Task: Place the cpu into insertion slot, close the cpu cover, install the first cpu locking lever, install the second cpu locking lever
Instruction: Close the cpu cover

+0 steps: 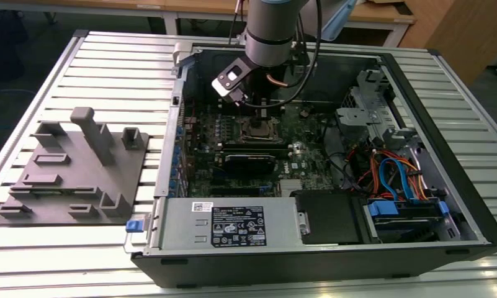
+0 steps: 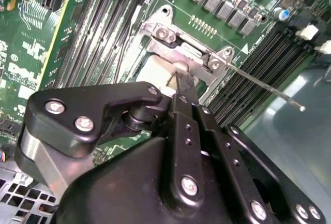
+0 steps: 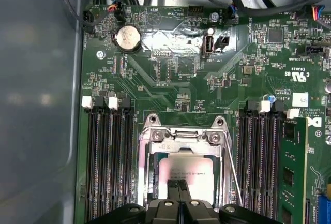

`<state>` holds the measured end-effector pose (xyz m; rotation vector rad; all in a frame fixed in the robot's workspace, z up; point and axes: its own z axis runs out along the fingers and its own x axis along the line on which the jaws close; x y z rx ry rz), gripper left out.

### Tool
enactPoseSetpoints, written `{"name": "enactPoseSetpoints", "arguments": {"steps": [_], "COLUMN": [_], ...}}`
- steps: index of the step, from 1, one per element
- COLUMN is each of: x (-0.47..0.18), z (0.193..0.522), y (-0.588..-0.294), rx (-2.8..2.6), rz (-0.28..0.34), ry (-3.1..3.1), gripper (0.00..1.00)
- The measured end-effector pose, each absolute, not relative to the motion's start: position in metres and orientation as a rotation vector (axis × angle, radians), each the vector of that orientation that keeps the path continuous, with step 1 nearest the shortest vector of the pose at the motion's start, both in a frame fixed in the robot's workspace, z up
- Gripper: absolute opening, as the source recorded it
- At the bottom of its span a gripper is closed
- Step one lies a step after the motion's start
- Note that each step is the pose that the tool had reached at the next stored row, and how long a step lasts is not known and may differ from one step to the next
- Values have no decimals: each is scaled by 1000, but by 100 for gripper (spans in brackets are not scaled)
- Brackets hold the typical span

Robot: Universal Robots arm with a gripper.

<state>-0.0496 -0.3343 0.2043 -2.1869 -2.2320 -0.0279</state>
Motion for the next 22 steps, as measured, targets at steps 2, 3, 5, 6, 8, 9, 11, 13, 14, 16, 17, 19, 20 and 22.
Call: {"name": "enactPoseSetpoints", "arguments": {"steps": [2,3,5,6,8,9,11,13,14,16,17,19,20,22], "x": [-50,-51,-54,-55,-57,-58,-60,-61,-61,-61,-61,-61,-61,-61], "z": [204,204,204,204,204,204,203,203,202,201,201,200,200,200], "y": [-334,-334,-334,-334,-334,-334,-334,-334,-334,-334,-334,-334,-334,-334], "rx": [-2187,-2187,-2187,-2187,-2187,-2187,-2187,-2187,-2187,-2187,-2187,-2187,-2187,-2187], "rz": [-28,-28,-28,-28,-28,-28,-28,-28,-28,-28,-28,-28,-27,-27], "ry": [-2232,-2232,-2232,-2232,-2232,-2232,-2232,-2232,-2232,-2232,-2232,-2232,-2232,-2232], "gripper": [10,10,10,10,10,10,10,10,10,10,10,10,10,10]}}
